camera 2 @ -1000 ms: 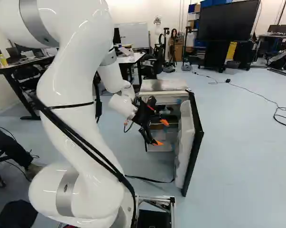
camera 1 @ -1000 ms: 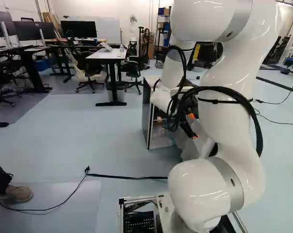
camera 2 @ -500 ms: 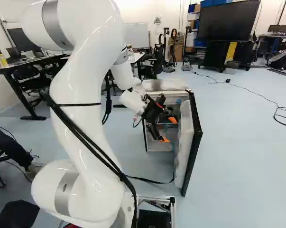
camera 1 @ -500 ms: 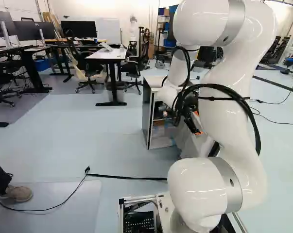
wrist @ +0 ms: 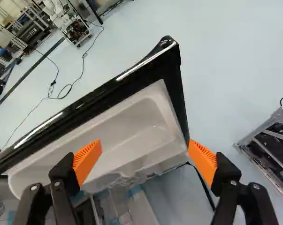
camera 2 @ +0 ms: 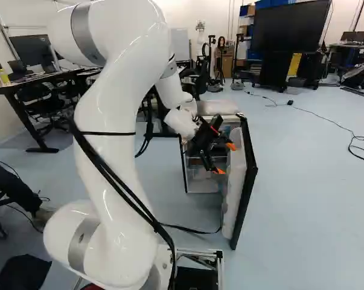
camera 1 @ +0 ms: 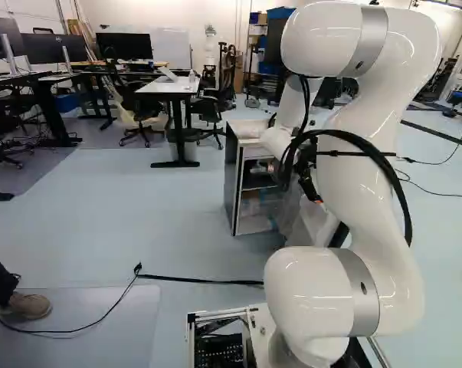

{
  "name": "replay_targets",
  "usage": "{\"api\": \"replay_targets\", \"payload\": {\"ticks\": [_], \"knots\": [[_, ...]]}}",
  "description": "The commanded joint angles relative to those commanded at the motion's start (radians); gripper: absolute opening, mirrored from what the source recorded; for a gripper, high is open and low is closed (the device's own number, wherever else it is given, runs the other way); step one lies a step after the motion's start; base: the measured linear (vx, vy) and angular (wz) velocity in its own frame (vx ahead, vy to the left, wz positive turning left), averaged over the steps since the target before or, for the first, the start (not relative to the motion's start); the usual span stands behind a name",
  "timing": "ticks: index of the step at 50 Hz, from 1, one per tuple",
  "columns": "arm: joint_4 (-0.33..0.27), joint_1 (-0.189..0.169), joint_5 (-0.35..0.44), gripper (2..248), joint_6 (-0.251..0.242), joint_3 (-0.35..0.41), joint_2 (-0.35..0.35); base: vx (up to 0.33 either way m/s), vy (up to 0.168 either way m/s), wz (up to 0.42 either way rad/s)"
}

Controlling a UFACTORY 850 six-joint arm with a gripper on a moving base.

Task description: Open the fridge door

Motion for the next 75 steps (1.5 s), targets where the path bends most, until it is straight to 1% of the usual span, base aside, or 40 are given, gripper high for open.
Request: {"api": "replay_targets", "payload": {"ticks": [10,48,75], "knots": [[0.000,-0.035,0.000,247,0.000,-0.051,-0.023,0.000,0.000,0.000],[0.000,-0.155,0.000,247,0.000,-0.267,-0.154,0.000,0.000,0.000],[0.000,-0.225,0.000,247,0.000,-0.421,-0.246,0.000,0.000,0.000]]}}
